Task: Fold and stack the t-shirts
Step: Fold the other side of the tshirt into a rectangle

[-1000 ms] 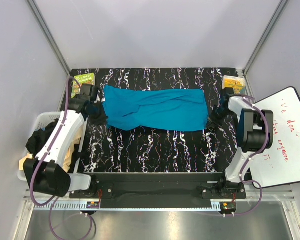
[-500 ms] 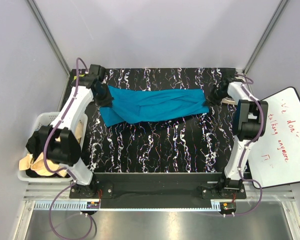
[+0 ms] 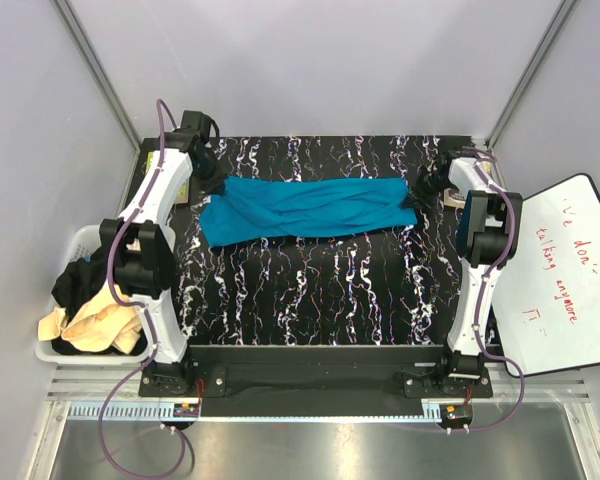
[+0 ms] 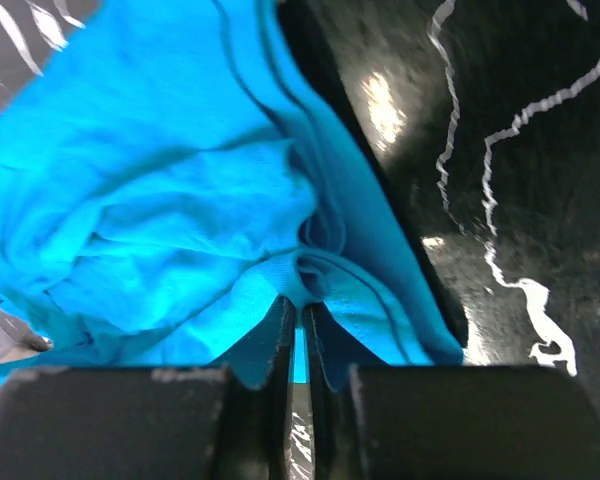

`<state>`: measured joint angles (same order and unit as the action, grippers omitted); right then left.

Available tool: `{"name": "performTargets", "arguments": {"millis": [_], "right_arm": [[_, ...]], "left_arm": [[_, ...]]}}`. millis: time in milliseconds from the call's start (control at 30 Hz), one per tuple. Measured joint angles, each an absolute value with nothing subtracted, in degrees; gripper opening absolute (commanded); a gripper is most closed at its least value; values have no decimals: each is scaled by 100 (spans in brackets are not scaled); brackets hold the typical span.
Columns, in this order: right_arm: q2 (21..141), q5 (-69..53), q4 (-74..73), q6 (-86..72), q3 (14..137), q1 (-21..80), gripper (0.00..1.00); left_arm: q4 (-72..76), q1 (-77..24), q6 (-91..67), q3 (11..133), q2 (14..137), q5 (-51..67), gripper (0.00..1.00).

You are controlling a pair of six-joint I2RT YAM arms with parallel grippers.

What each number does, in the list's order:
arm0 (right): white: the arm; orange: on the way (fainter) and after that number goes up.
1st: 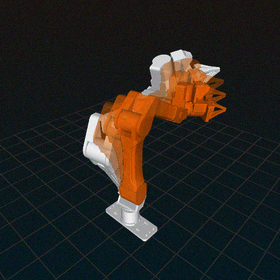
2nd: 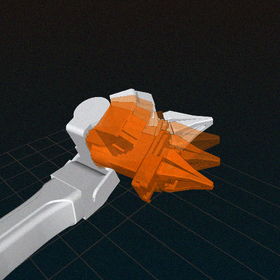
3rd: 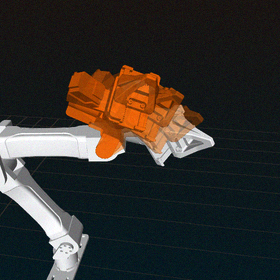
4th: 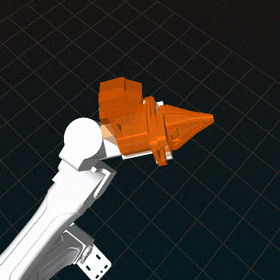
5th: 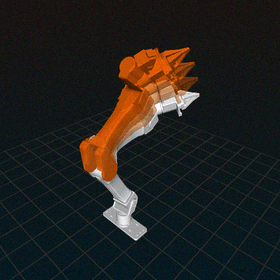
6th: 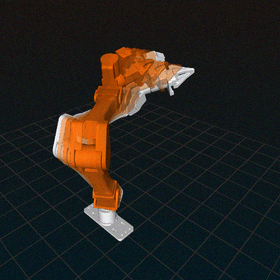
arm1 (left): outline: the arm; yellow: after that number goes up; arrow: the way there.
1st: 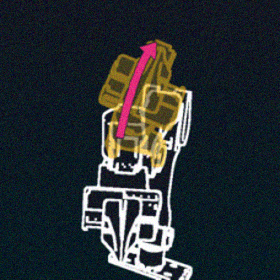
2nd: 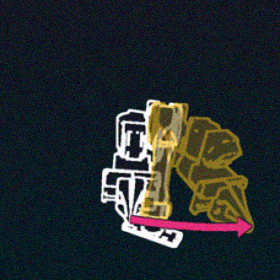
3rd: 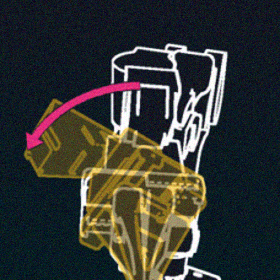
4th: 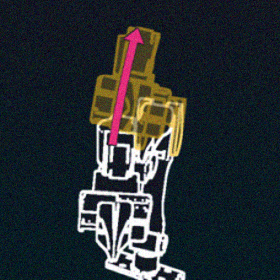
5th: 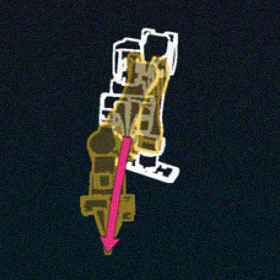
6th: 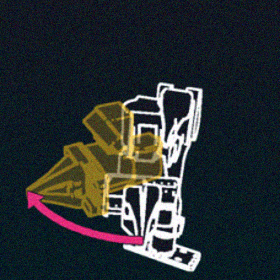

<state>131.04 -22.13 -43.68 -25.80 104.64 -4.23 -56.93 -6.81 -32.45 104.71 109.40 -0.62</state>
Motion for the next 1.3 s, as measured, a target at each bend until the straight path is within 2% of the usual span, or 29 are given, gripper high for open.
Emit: {"name": "performTargets", "arguments": {"millis": [67, 100, 200, 233, 300, 367, 533, 667, 700, 733, 767, 800, 833, 1000, 1133, 1300], "right_arm": [[13135, -2246, -4377, -2580, 10600, -423, 17], [13141, -2263, -4383, -2582, 10654, -423, 25], [13200, -2335, -4405, -2626, 10866, -423, 37], [13238, -2357, -4401, -2639, 10943, -423, 43], [13316, -2377, -4392, -2663, 11050, -423, 47], [13391, -2397, -4383, -2685, 11080, -423, 57], [13465, -2416, -4438, -2705, 11072, -423, 66], [13456, -2414, -4431, -2674, 11017, -423, 69], [13432, -2414, -4425, -2663, 10993, -423, 71], [13388, -2412, -4416, -2650, 10947, -423, 72], [13332, -2410, -4416, -2635, 10890, -423, 73], [13255, -2410, -4410, -2620, 10822, -423, 77], [13161, -2412, -4381, -2606, 10735, -423, 78], [12599, -2491, -4158, -2567, 10385, -416, 80], [12280, -2519, -4021, -2532, 10326, -390, 80], [12180, -2563, -3898, -2530, 10221, -314, 80]], "left_arm": [[-5714, -661, -3271, 10556, 11100, -62, 0], [-5730, -655, -3286, 10604, 11174, -62, 0], [-5758, -622, -3312, 10772, 11395, -62, 0], [-5765, -607, -3317, 10838, 11458, -60, 0], [-5784, -565, -3328, 11061, 11646, -60, 0], [-5789, -528, -3326, 11325, 11843, -58, 0], [-5734, -438, -3352, 12217, 12475, 5, 0], [-5701, -318, -3450, 12608, 12921, 154, 1], [-5686, -292, -3470, 12645, 13002, 180, 12], [-5677, -252, -3507, 12663, 13096, 222, 42], [-5684, -211, -3540, 12663, 13190, 274, 62], [-5690, -169, -3575, 12663, 13279, 329, 77], [-5693, -121, -3658, 12663, 13382, 377, 99], [-5649, -10, -3682, 12514, 13447, 587, 99], [-5175, -25, -3629, 11651, 12923, 932, 99], [-4733, -231, -3653, 10908, 12370, 1424, 89]]}}
